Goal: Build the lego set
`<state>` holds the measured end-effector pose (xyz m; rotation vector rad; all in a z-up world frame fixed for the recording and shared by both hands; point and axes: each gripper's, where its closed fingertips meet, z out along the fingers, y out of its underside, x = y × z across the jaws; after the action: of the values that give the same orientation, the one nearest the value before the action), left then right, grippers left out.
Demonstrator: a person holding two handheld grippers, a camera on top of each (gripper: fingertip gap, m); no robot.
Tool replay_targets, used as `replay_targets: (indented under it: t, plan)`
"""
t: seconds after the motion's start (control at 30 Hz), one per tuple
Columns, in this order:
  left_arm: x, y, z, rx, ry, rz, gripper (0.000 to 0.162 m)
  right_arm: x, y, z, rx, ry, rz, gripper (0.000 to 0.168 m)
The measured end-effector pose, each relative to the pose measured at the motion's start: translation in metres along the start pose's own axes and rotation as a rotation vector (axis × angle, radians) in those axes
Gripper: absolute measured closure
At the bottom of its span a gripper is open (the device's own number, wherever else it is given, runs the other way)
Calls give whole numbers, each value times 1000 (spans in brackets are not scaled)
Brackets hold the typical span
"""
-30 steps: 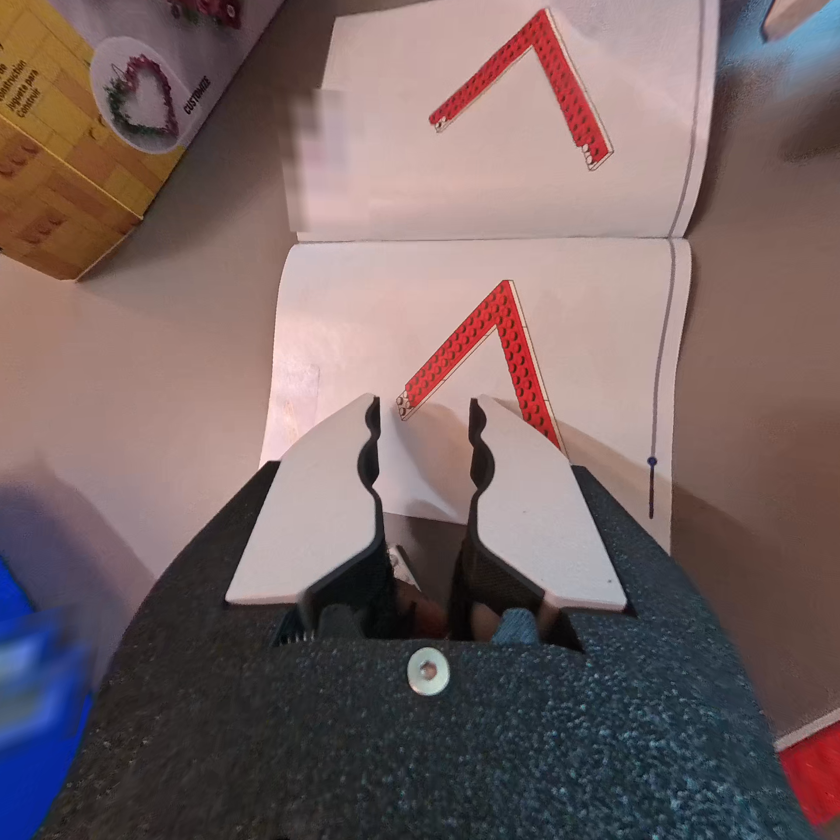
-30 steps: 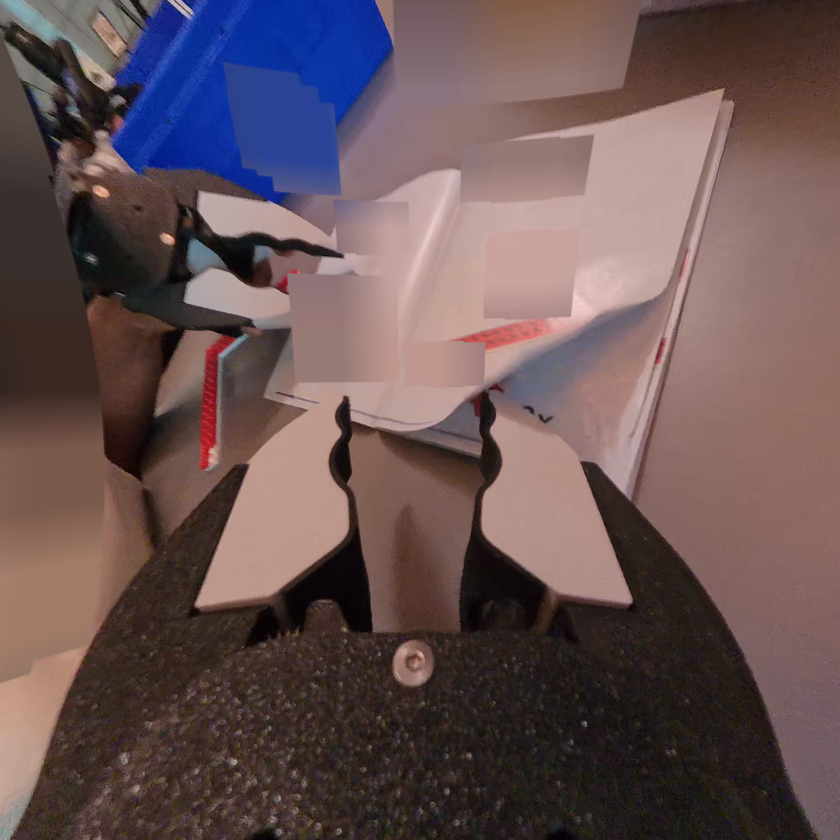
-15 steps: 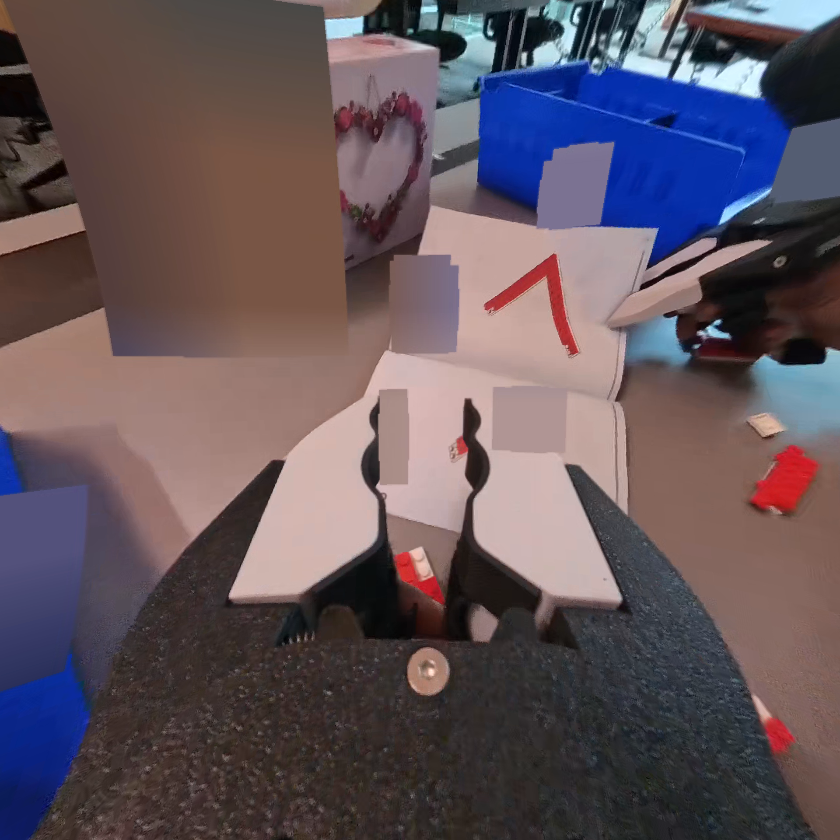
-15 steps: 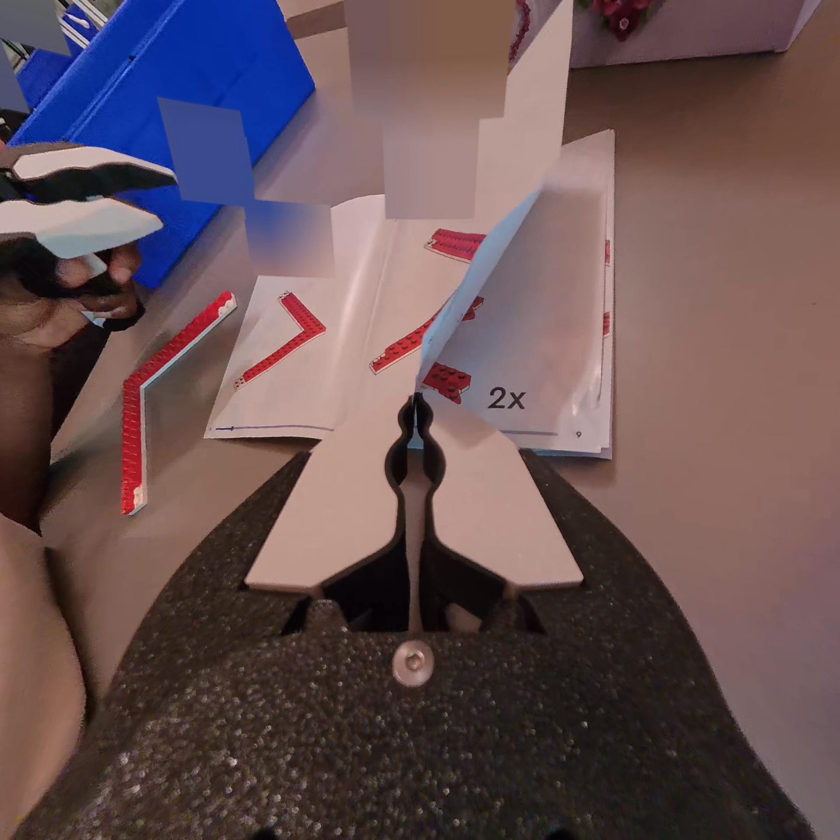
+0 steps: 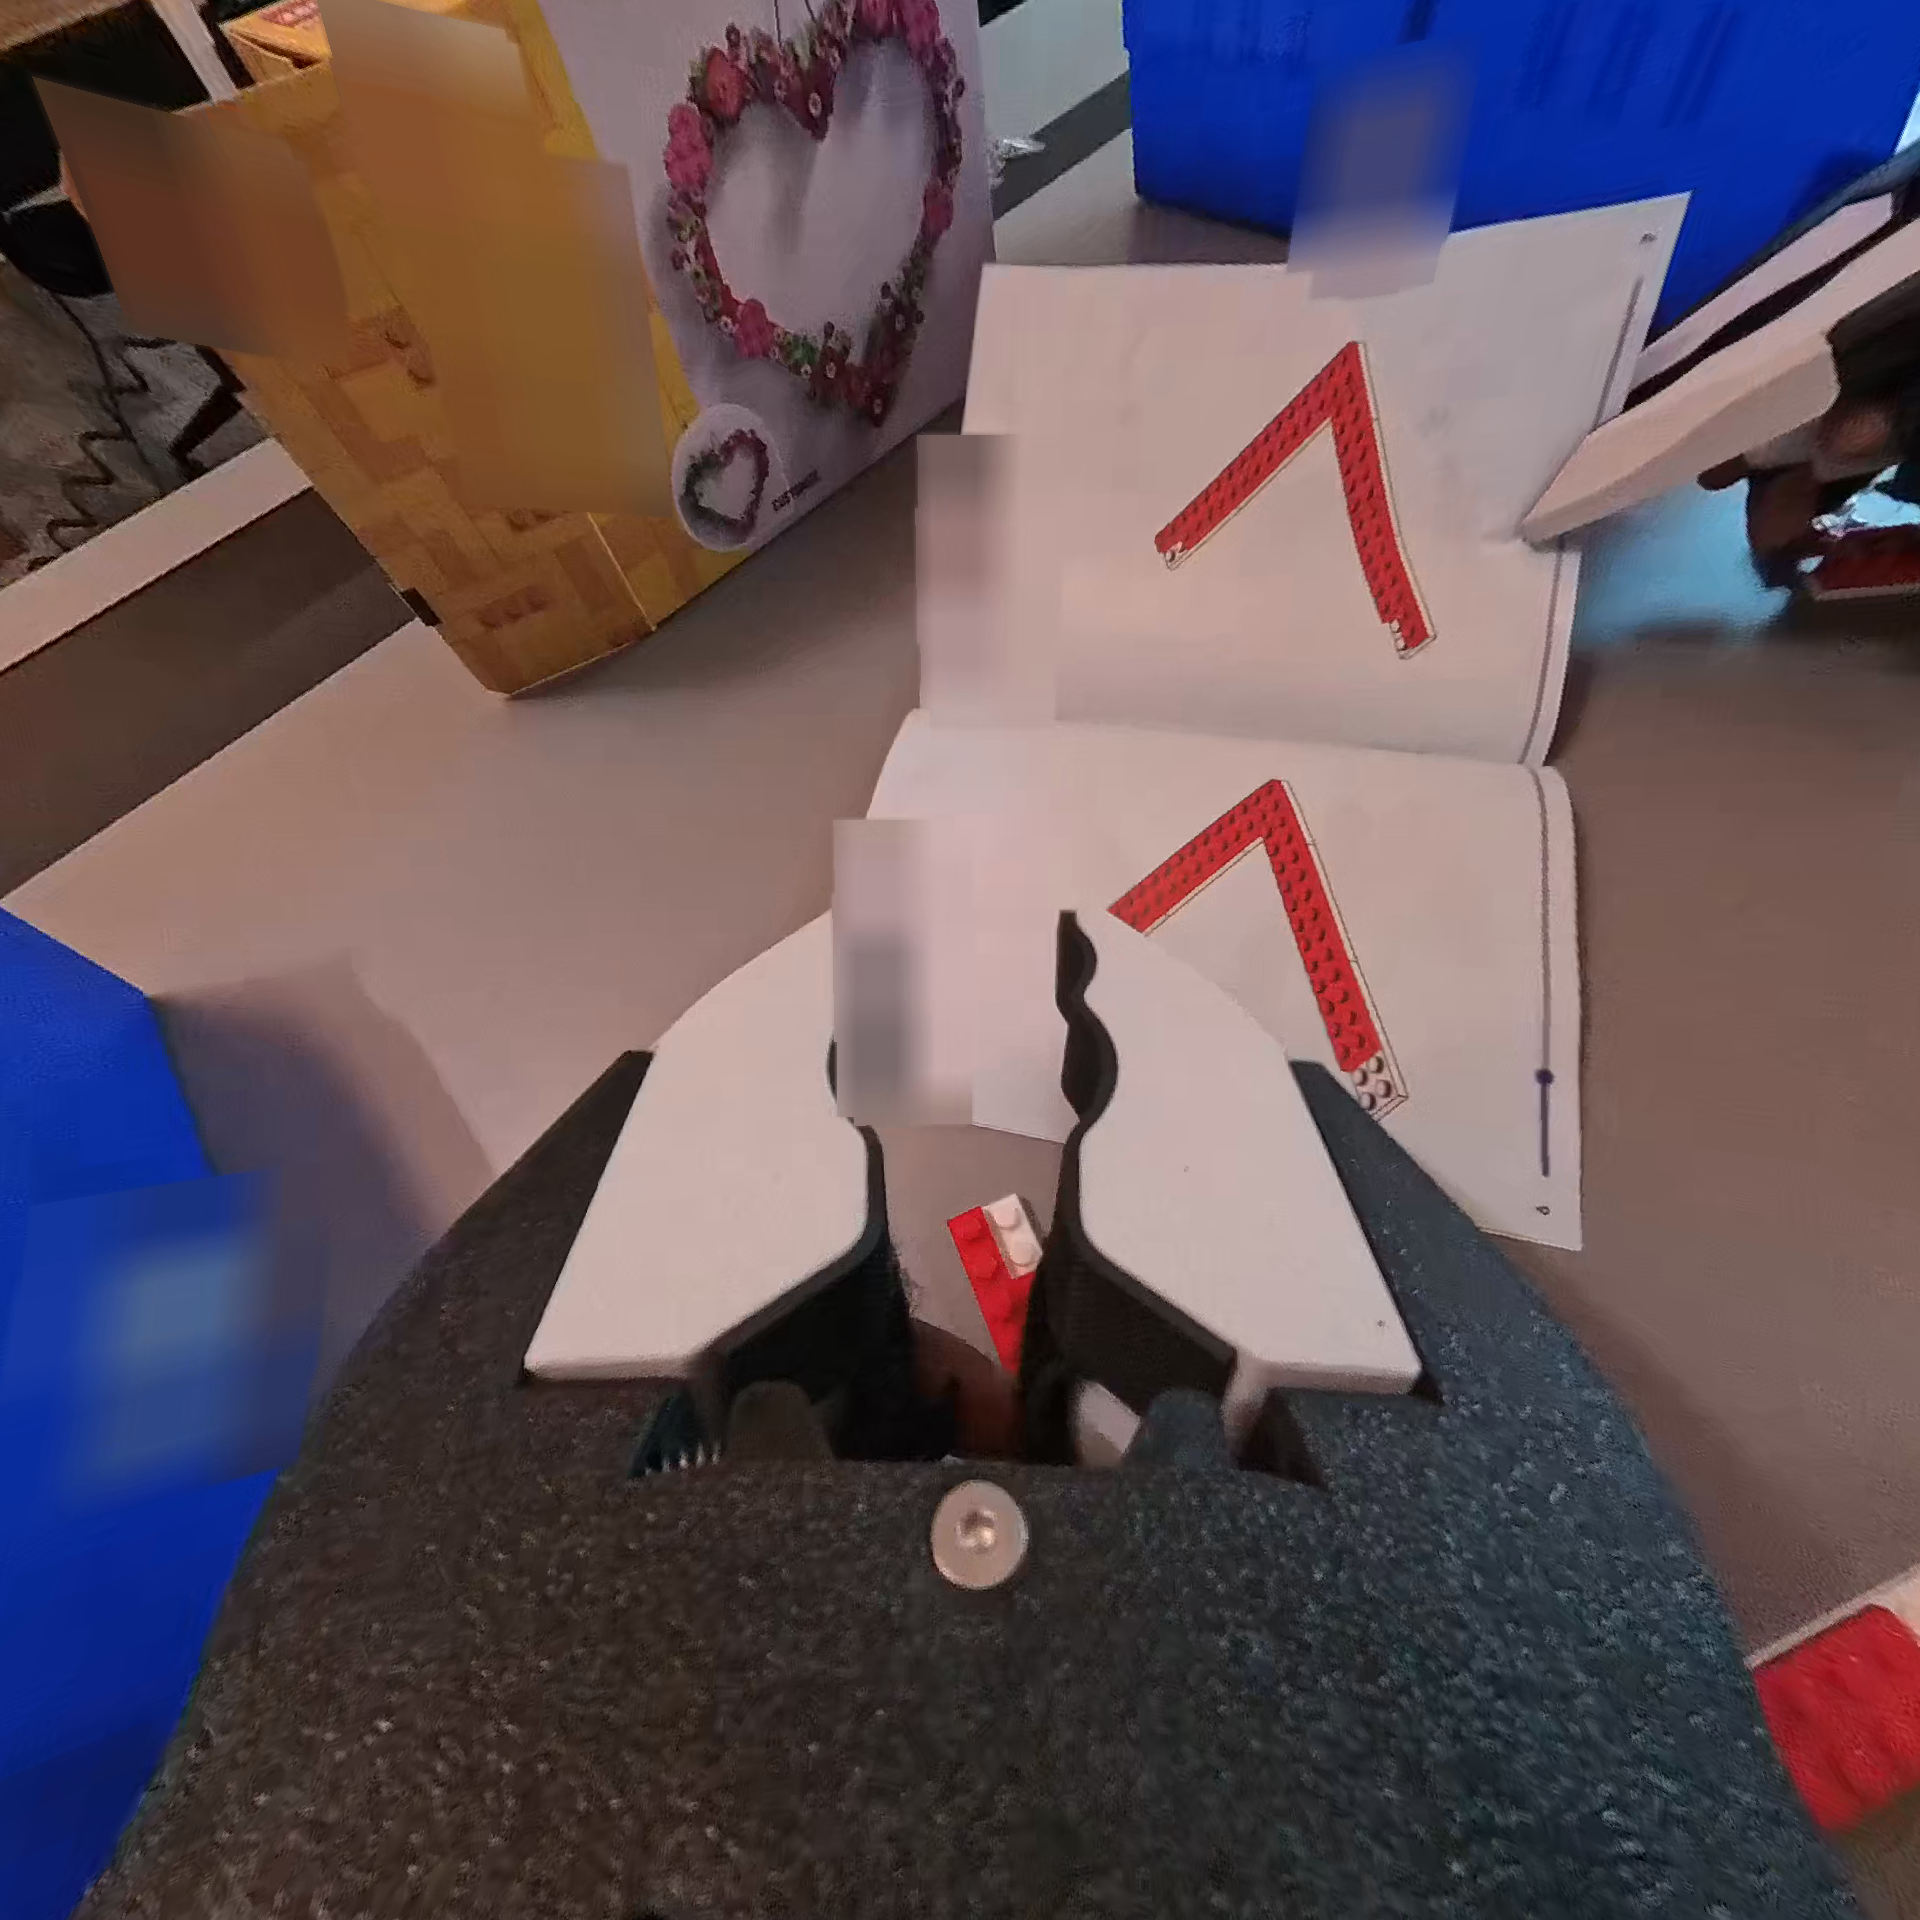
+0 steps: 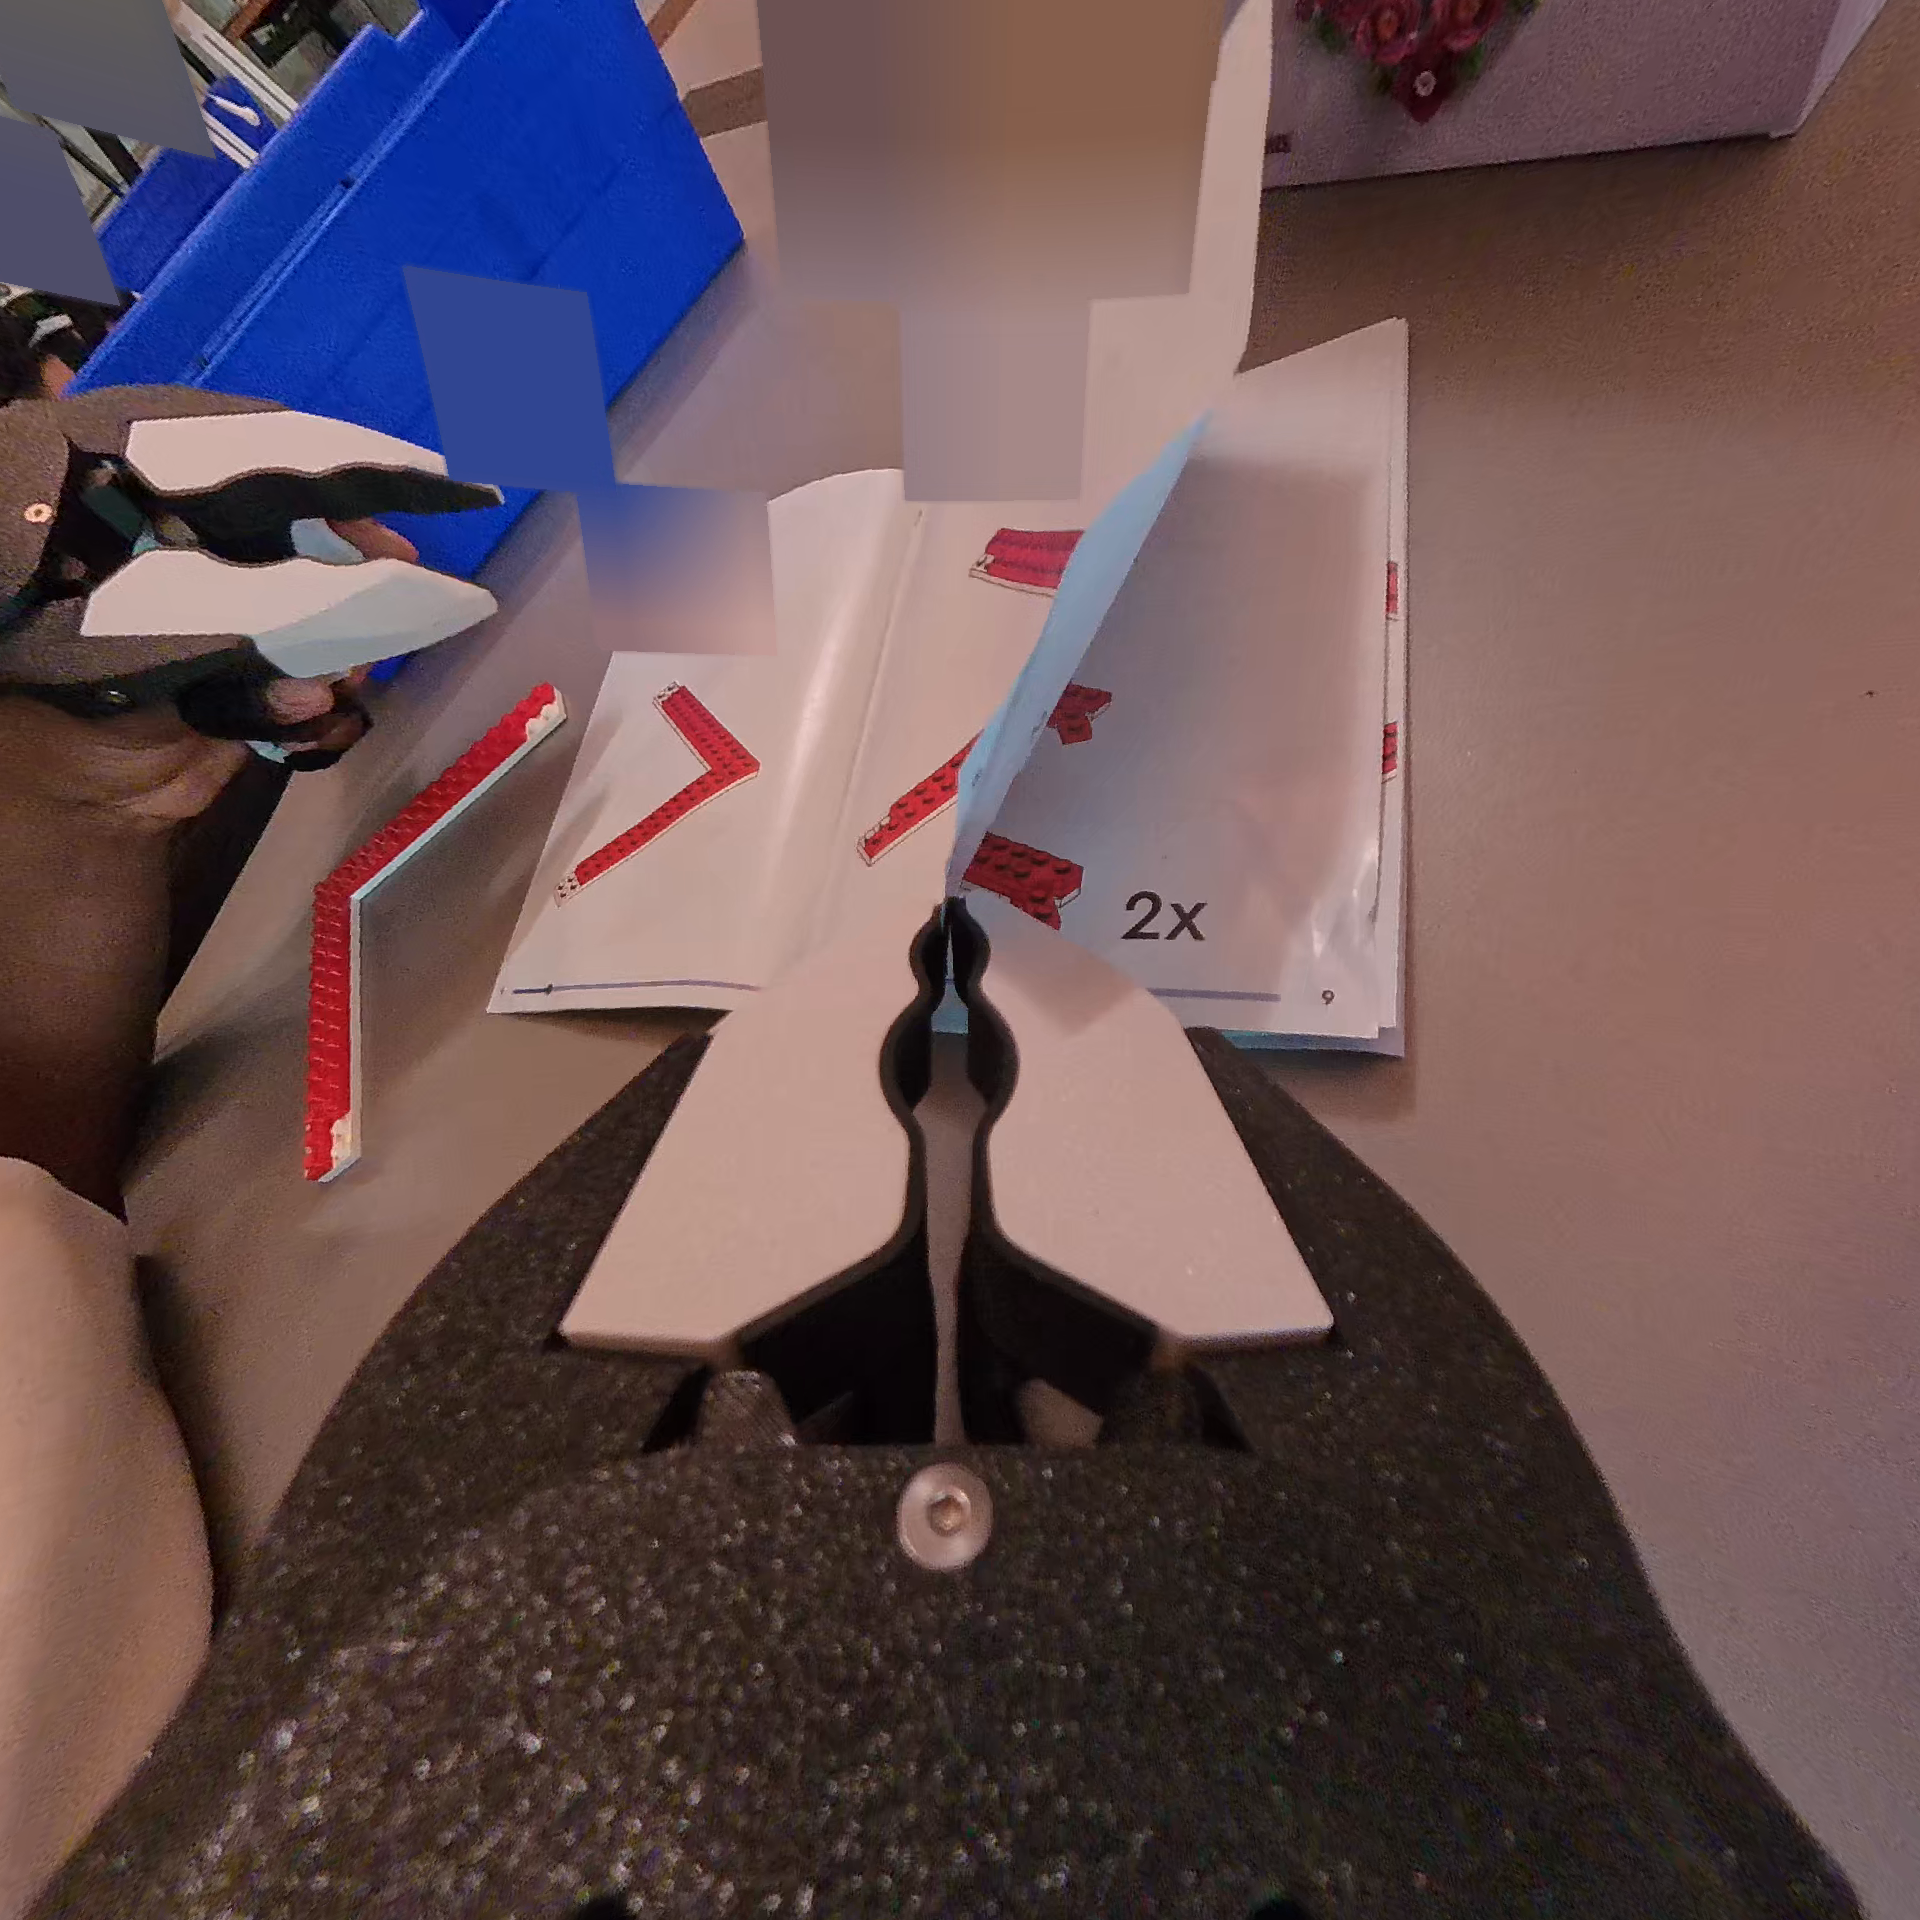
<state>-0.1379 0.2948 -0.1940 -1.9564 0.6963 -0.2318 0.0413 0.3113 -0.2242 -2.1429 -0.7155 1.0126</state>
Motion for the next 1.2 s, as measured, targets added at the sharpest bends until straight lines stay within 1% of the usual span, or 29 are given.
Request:
replay_targets:
  t: [0.2,0.3,0.67,1.03,1.2]
  plan:
    - [-10,-7,-8,69,4,-102,130,0,1,0,-2,-1,-1,168]
    - [-14,-9,-10,92,-11,-122,130,-1,1,0,-3,-7,-2,168]
    - [-16,-9,-9,86,-61,-57,131,0,0,0,5,-4,-3,168]
    - [-21,-11,-12,105,-80,-65,131,0,0,1,7,2,-7,168]
    - [-23,-12,-13,112,-91,-62,132,-11,-6,0,53,-14,-66,168]
